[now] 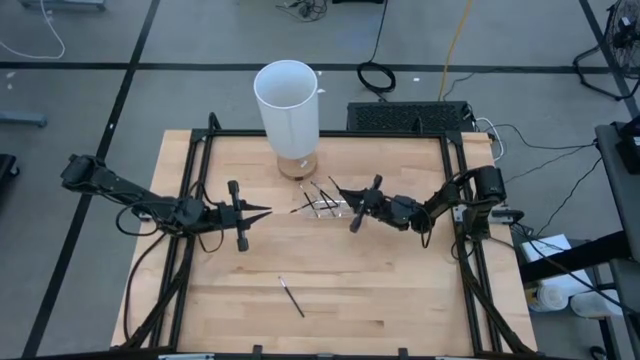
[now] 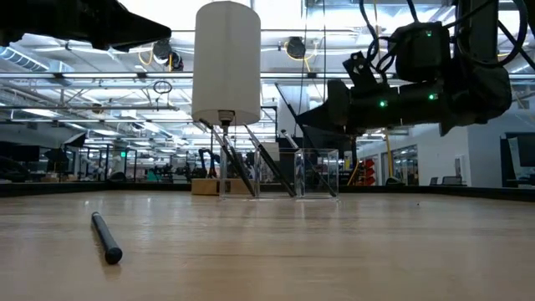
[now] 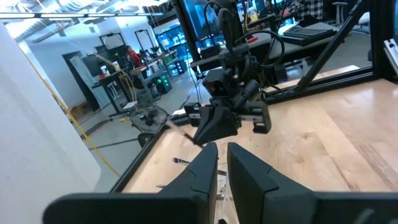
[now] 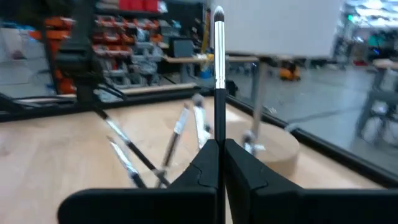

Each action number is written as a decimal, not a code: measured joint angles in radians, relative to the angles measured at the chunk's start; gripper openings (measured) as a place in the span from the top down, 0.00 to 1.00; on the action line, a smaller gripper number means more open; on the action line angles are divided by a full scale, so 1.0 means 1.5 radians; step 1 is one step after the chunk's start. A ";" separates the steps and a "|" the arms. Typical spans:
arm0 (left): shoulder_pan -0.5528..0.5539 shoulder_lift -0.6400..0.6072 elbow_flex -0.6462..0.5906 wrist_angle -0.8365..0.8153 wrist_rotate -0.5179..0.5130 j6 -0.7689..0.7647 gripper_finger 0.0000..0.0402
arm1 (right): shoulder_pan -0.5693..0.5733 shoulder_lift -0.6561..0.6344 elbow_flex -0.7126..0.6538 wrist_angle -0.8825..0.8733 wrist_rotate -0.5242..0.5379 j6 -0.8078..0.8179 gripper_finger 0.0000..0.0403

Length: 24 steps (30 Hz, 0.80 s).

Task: Pick & Place Makeup Supplies
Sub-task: Put the makeup brush into the transparent organizer

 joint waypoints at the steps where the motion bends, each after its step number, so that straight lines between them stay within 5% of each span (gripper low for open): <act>1: 0.000 0.000 0.000 0.000 0.000 0.000 0.88 | 0.003 0.000 0.000 0.011 -0.004 -0.010 1.00; 24: 0.001 0.000 0.000 -0.012 -0.001 -0.012 0.88 | -0.004 0.000 -0.034 0.022 -0.018 0.005 1.00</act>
